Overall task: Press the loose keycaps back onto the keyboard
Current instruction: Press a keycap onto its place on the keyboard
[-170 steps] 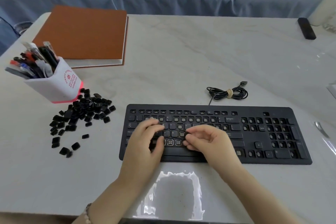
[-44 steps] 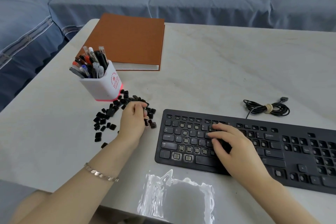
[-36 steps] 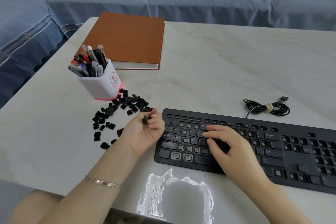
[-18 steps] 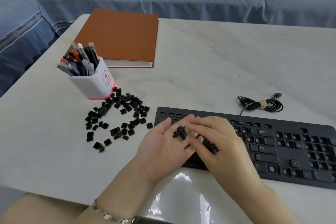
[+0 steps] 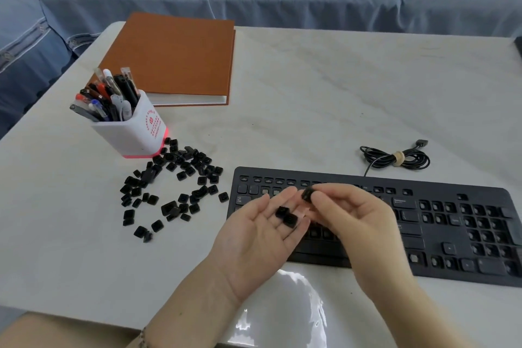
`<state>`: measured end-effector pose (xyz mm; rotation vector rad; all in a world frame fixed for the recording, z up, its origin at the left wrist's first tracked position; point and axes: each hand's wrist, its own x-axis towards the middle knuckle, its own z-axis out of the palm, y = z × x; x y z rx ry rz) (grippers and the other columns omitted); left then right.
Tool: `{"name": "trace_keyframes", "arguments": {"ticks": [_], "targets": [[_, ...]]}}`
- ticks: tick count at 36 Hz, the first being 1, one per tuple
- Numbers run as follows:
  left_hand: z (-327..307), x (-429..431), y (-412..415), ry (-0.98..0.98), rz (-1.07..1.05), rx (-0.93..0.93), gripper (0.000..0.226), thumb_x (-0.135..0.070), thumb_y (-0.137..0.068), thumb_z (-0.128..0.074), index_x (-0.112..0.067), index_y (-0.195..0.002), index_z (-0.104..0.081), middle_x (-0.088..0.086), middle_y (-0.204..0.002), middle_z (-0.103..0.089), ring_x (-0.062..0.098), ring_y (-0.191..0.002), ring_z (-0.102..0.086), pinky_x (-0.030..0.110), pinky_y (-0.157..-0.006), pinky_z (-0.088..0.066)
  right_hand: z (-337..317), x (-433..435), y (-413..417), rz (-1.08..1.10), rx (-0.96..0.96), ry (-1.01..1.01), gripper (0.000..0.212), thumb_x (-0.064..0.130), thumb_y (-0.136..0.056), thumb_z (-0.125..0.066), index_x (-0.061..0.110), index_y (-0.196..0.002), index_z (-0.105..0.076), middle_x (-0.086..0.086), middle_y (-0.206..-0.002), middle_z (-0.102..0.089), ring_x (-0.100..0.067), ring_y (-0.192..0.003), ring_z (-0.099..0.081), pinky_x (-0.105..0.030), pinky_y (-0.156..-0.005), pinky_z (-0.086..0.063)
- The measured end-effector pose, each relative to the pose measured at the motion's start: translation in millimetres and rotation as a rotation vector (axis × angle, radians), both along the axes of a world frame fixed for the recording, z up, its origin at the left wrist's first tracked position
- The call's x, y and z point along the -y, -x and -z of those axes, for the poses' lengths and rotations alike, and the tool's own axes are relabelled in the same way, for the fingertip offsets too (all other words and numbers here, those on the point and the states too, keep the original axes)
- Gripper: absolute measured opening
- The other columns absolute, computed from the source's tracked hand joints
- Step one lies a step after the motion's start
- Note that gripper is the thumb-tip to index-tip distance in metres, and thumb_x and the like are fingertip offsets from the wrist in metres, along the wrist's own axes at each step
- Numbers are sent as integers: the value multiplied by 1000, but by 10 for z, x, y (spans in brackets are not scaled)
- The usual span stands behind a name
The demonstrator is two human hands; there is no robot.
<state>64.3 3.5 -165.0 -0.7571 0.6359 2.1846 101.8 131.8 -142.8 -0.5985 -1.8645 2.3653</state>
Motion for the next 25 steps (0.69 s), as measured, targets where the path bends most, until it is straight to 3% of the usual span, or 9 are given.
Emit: {"name": "trace_keyframes", "arguments": {"ticks": [3, 9, 16, 21, 25], "targets": [[-13, 16, -6, -13, -11, -11, 35, -18, -94, -40, 3, -108, -64, 18, -108, -69, 26, -87, -71, 44, -77, -53, -45, -56, 3, 40, 122, 361, 7, -1, -81, -57, 1, -83, -63, -8, -60, -66, -19, -74, -71, -17, -55, -53], [-92, 38, -29, -63, -35, -47, 39, -13, -78, -46, 4, -107, -65, 20, -112, -67, 27, -98, -67, 48, -78, -52, -134, -84, -53, 39, 113, 465, 29, 3, -61, -59, 5, -89, -67, -9, -71, -70, -17, -73, -71, -15, -57, -53], [-184, 26, -59, -44, -36, -76, 37, -10, -77, -45, 3, -100, -71, 18, -109, -69, 26, -87, -71, 46, -75, -54, -136, -83, -122, 2, 16, 330, 26, 5, -49, -70, 12, -73, -77, -6, -63, -63, -22, -74, -71, -17, -59, -53], [-183, -22, -71, 33, -28, -76, 33, -6, -76, -49, 3, -102, -66, 16, -106, -70, 24, -89, -71, 39, -74, -55, -56, -145, -160, 8, 44, 201, 31, 10, -45, -73, 11, -76, -75, -4, -66, -68, -22, -75, -71, -22, -68, -57], [-54, -48, -93, 157, -16, -73, 24, 1, -92, -43, 4, -99, -66, 17, -96, -72, 21, -79, -72, 27, -62, -58, 31, -216, -186, -8, 141, 39, 37, 18, -42, -77, 17, -79, -72, -9, -71, -72, -18, -72, -69, -21, -75, -56]]}}
